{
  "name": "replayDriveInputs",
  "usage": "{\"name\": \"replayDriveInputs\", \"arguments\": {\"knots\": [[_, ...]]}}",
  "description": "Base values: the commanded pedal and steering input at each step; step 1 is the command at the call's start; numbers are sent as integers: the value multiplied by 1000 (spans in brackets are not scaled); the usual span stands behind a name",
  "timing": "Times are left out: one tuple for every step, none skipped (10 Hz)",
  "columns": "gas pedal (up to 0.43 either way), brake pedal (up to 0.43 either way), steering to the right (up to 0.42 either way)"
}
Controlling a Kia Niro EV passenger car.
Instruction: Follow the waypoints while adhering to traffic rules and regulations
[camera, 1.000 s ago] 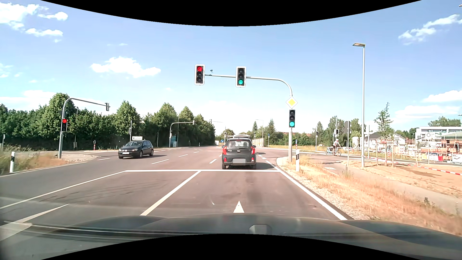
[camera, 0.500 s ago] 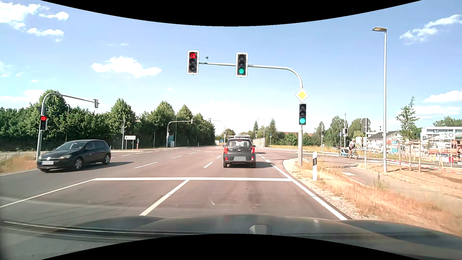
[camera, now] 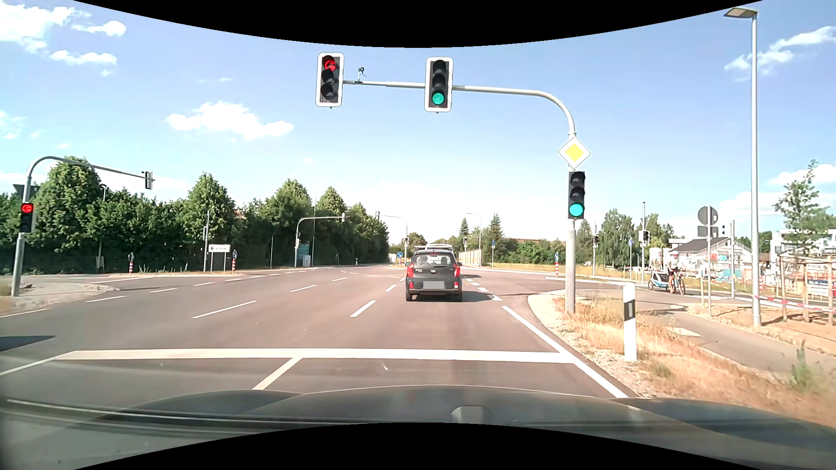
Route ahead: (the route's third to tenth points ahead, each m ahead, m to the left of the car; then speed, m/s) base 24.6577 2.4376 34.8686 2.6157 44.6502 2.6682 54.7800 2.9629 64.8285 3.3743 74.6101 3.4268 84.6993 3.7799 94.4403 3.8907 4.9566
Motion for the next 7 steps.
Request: {"name": "replayDriveInputs", "arguments": {"knots": [[110,6,-3],[110,6,-3],[110,6,-3],[110,12,-3],[110,12,-2],[110,6,-2],[110,6,-2]]}}
